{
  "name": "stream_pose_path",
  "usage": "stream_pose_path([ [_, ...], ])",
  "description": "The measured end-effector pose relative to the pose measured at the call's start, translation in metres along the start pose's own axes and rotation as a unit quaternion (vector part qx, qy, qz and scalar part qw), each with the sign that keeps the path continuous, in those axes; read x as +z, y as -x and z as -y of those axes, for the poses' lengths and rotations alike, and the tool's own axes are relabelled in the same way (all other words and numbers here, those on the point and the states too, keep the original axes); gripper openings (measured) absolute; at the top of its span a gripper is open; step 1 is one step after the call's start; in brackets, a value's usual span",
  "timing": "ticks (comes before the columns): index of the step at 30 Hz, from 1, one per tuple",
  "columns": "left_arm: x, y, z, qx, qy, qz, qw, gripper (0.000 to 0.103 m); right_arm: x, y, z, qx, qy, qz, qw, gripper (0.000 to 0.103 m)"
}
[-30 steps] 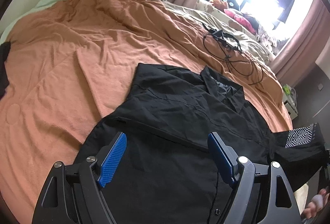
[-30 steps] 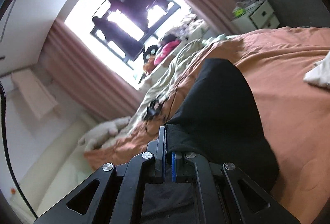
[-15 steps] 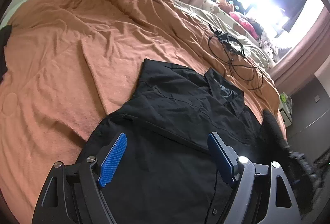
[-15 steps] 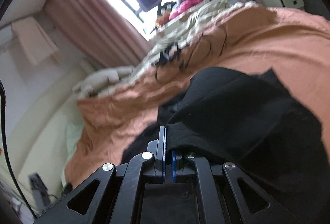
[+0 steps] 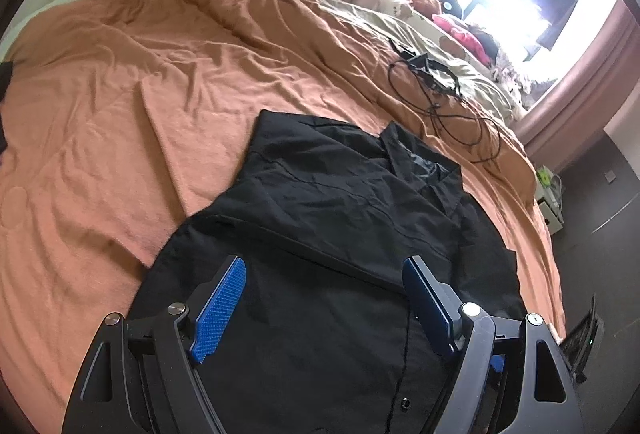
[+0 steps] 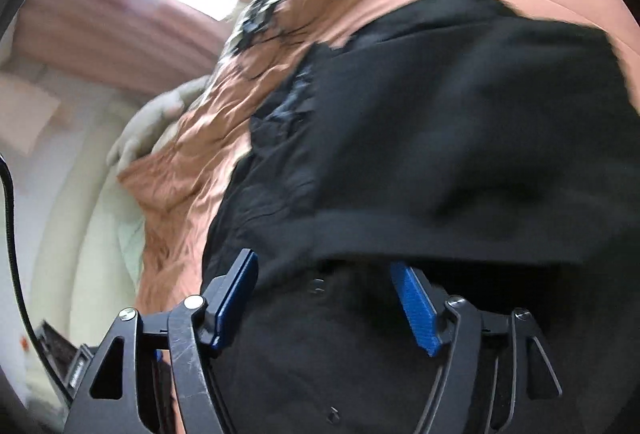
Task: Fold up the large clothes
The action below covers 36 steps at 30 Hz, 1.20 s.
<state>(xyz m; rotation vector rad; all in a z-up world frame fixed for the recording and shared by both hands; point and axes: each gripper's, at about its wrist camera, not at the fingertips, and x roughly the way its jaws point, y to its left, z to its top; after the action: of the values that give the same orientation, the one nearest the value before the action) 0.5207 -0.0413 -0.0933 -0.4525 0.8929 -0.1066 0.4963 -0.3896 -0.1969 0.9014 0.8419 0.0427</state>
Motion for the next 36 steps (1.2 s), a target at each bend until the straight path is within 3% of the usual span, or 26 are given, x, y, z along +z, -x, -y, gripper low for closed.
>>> stream_pose_path([
  [4,-0.002,0.000,0.005,0.009,-0.013,0.004,0.9999,0.082,-0.003,0.026,0.043,0.001,-0.092,0.019,0.996,0.070],
  [10,-0.001,-0.001,0.000,0.023,-0.009,0.007,0.9997,0.082,-0.005,0.055,0.093,-0.008,-0.196,0.074,0.978,0.067],
  [13,-0.001,-0.001,-0.004,0.034,-0.012,0.006,0.9994,0.082,-0.005,0.062,0.104,-0.021,-0.229,0.100,0.968,0.054],
  [15,0.000,0.003,-0.011,0.040,-0.011,0.009,0.9991,0.082,-0.003,0.063,0.103,-0.038,-0.227,0.113,0.967,0.038],
  [16,0.002,0.007,-0.015,0.041,-0.007,0.013,0.9990,0.082,-0.002,0.064,0.102,-0.043,-0.224,0.118,0.966,0.021],
  [17,0.005,0.010,-0.021,0.041,0.002,0.019,0.9990,0.082,-0.001,0.064,0.100,-0.039,-0.218,0.123,0.967,0.016],
  [19,0.009,0.017,-0.033,0.037,0.026,0.029,0.9986,0.082,0.000,0.068,0.095,-0.030,-0.202,0.131,0.970,0.015],
  [24,0.014,0.023,-0.056,0.029,0.057,0.029,0.9976,0.082,0.006,0.078,0.041,-0.035,-0.078,0.164,0.983,0.014],
  [29,0.019,0.027,-0.075,0.008,0.096,0.034,0.9947,0.082,0.005,0.076,-0.020,-0.013,0.020,0.187,0.982,0.014],
  [36,0.023,0.030,-0.085,-0.015,0.117,0.028,0.9927,0.082,-0.007,0.043,-0.093,0.028,0.118,0.166,0.979,0.013],
])
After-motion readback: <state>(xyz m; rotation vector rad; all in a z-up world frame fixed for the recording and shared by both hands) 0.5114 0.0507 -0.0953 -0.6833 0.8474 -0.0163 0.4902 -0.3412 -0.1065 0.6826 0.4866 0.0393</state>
